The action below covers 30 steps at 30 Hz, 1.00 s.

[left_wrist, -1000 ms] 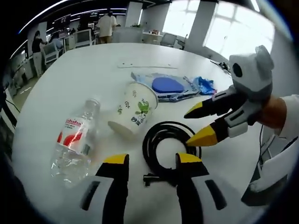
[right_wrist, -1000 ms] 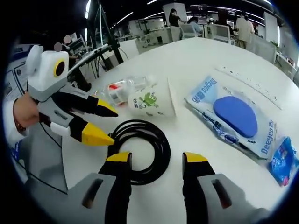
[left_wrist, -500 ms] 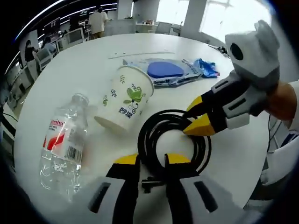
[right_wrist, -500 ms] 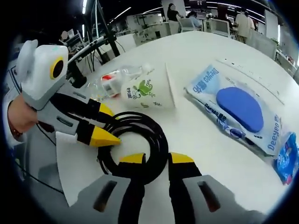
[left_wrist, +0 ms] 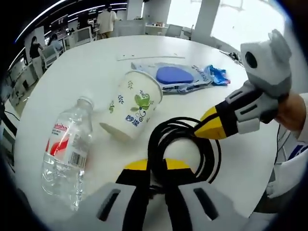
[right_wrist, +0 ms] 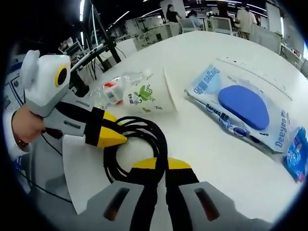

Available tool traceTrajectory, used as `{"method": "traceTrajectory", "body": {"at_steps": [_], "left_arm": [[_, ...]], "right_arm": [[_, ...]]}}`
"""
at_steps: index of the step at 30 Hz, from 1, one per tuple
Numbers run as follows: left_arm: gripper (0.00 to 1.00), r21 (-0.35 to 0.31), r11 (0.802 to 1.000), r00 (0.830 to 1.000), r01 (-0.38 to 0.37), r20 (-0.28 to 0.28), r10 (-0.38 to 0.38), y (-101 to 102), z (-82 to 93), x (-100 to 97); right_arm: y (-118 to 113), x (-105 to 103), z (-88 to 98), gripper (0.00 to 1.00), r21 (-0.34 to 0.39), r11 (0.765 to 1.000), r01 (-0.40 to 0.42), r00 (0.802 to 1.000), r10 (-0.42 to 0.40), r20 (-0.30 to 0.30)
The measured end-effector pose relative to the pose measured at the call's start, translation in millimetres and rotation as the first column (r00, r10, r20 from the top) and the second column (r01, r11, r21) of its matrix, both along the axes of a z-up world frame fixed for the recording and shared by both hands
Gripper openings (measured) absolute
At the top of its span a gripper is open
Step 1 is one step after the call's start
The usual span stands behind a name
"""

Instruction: Arrange the tabletop items into an orderly group along one side of the table until the central work area is clear of visible clutter.

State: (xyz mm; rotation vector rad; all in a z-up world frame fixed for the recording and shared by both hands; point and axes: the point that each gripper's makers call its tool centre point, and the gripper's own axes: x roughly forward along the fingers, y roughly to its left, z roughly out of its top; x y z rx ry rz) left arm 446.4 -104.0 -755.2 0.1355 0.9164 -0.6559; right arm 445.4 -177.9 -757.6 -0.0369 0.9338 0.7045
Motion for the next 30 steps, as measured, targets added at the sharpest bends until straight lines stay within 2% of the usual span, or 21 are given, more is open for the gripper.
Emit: {"method": "traceTrajectory", "body": {"at_steps": [5, 15, 30], "left_arm": [[0.03, -0.046, 0.999, 1.0, -0.014, -0.006, 0.013, -7.0, 12.3, -0.4], [0.01, -0.095, 0.995, 1.0, -0.007, -0.01, 0.006, -21.3, 30.7, -2.7], [0.02, -0.127, 0.985, 0.993, 0.115, 0.045, -0.11, -69.8, 68.3, -4.4]], "right_arm": [[-7.0, -2.2, 13.9, 0.0, 0.029, 0.999, 0.03, 0.999, -0.031, 0.01], [-22.1, -8.7, 33.4, 0.0, 0.058, 0.997, 0.055, 0.998, -0.057, 0.027], [-65.3, -18.2, 67.7, 0.0, 0.088, 0.988, 0.129, 0.988, -0.135, 0.069]]}}
